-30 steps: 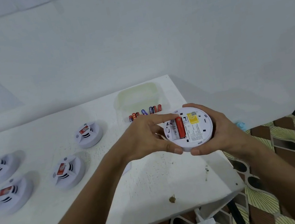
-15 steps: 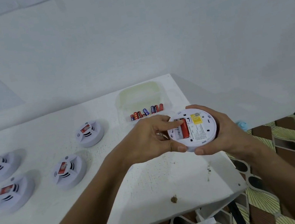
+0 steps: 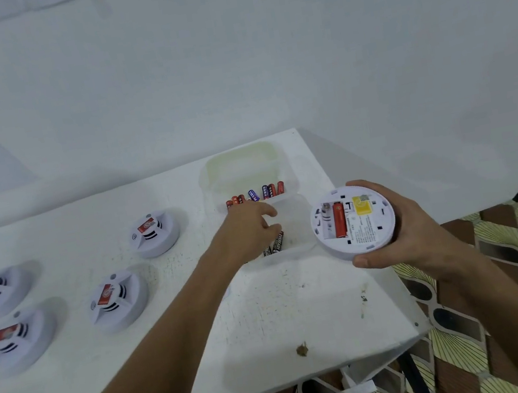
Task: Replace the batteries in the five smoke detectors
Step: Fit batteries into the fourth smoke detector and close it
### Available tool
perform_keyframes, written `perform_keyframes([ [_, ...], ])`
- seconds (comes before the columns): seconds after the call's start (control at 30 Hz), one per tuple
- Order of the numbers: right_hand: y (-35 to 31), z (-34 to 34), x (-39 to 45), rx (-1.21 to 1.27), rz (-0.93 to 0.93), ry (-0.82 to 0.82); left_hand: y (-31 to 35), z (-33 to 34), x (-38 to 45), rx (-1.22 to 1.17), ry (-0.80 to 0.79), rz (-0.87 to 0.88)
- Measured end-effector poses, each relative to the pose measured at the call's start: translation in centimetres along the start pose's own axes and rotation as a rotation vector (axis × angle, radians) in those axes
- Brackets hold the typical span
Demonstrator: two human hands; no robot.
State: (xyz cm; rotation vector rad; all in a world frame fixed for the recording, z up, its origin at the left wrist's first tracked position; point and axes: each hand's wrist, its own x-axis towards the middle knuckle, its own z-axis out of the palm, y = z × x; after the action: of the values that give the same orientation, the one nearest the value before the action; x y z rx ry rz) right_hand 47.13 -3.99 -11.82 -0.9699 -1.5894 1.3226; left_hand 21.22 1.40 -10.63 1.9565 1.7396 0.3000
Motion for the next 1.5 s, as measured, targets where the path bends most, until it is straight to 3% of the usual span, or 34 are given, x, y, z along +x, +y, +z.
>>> perform_keyframes([
  [0.17,0.3,0.1,-0.4,-0.045,0.013,-0.003,0.0,2.0,2.1,0.217,-0.089,-0.055],
  [0.3,0.2,0.1,-0.9,-0.05,0.021,0.017,0.2,2.6,2.6,0.237,-0.069,-0.035],
  [0.5,0.2,0.0,-0.7,-0.043,0.038,0.015,0.8,1.3,1.1,-0.072,0.001,-0.019],
  [0.6,0.2,0.5,-0.2,-0.027,0.034,0.003,1.8,-0.5,-1.0,-0.221,0.144,0.043],
  [0.7,0.0,1.3,0.7,0.008,0.025,-0.024,3.3,-2.2,-3.6,-0.562,0.29,0.123],
  [0.77,-0.1,2.0,1.3,0.026,0.014,-0.04,4.1,-2.9,-5.3,-0.608,0.34,0.174],
  [0.9,-0.5,3.4,2.3,0.031,-0.008,-0.085,4.0,-2.6,-7.6,-0.501,0.341,0.223],
  [1.1,-0.8,5.2,3.5,0.071,-0.015,-0.148,1.3,-1.8,-8.7,-0.062,0.591,0.431],
  [1.23,-0.9,6.2,4.2,0.098,-0.019,-0.172,-0.5,-1.5,-9.6,-0.028,0.608,0.523],
  [1.33,-0.9,6.9,4.5,0.089,-0.016,-0.211,-1.4,-1.8,-10.1,-0.161,0.525,0.446],
  [1.5,-1.2,8.3,4.7,0.071,-0.017,-0.272,-1.4,-3.6,-11.1,-0.53,0.325,0.059],
])
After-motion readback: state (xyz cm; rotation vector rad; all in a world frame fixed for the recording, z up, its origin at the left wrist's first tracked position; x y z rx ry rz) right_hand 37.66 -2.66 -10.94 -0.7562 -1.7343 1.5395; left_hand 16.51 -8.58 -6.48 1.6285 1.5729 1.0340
